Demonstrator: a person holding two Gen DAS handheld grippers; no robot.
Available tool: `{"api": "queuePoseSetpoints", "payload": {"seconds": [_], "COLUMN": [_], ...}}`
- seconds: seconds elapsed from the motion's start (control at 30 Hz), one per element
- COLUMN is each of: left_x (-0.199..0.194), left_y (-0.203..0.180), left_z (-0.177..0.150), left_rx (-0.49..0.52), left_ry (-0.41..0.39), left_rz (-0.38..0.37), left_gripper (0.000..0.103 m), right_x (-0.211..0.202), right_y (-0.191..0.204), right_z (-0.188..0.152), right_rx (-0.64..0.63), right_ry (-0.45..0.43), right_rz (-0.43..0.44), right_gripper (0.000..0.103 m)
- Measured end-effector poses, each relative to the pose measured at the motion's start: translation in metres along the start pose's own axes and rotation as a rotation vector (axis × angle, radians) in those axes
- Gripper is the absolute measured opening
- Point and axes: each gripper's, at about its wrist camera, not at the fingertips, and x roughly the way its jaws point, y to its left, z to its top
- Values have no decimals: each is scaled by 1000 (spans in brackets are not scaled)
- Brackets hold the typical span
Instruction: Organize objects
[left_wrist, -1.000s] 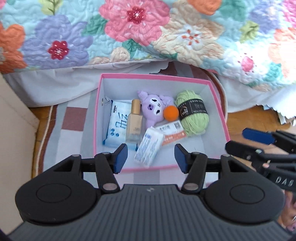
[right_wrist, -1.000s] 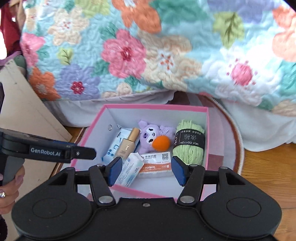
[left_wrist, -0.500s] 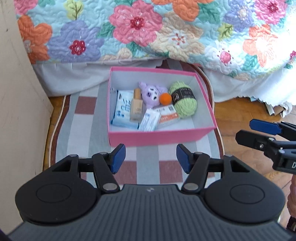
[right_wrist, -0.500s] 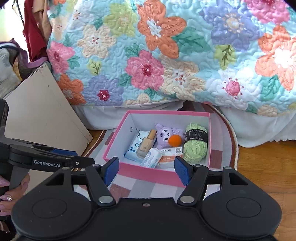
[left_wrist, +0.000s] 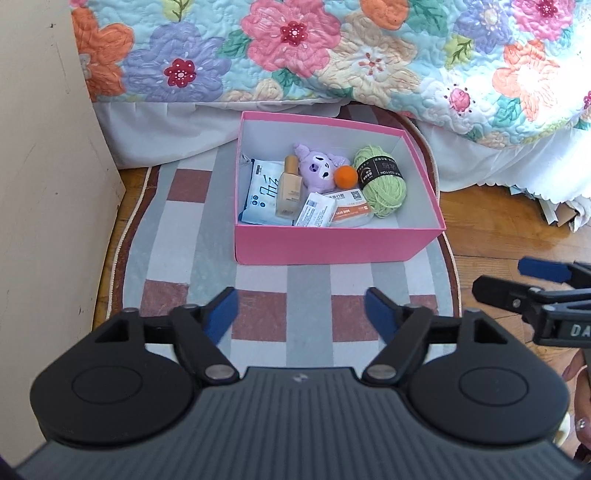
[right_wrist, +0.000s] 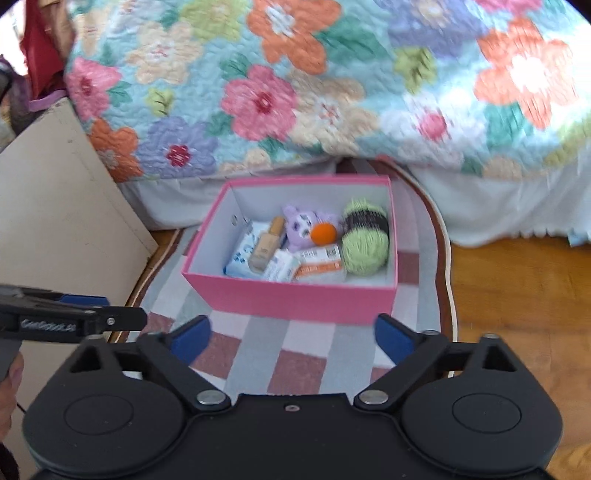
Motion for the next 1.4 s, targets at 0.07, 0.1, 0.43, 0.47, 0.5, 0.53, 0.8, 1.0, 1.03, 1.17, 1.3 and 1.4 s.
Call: {"api": "queuePoseSetpoints", "payload": {"seconds": [0.07, 0.1, 0.43, 0.47, 0.5, 0.53, 0.8, 1.0, 1.03, 1.17, 1.3, 1.4], "left_x": [1, 1, 6, 6, 6, 6, 0, -2, -2, 0, -2, -4], "left_y": [2, 3, 1, 1, 0, 0, 2, -2, -2, -4, -6, -8], "left_z": [-2, -3, -8, -9, -10, -10, -11, -13, -13, -14, -15, -15], "left_rx": [-4, -7, 24, 27, 29, 30, -5, 10, 10, 18, 24, 18], "left_ry": [5, 9, 22, 21, 26, 33, 30, 30, 37, 73, 65, 62], "left_rz": [-14, -18, 48, 55, 61, 62, 41, 100, 106, 116, 108, 103], "left_gripper": [90, 94, 103, 103, 103, 103, 103, 103, 103, 103, 103, 103], "right_x": [5, 7, 7, 6, 6, 6, 7, 6, 5, 3, 3, 2], "right_y": [-1, -1, 6, 6, 7, 7, 3, 5, 4, 6, 5, 7], "right_z": [-2, -4, -8, -8, -8, -9, -11, -14, -14, -14, -15, -15], "right_rx": [24, 23, -2, -4, -6, -9, 33, 5, 6, -14, 1, -4], "right_ry": [39, 47, 59, 61, 62, 62, 109, 101, 103, 109, 140, 142], "right_rz": [-13, -21, -63, -66, -70, -75, -53, -112, -108, -119, -80, -87], "right_gripper": [100, 100, 100, 100, 100, 100, 103, 103, 103, 103, 103, 103]}}
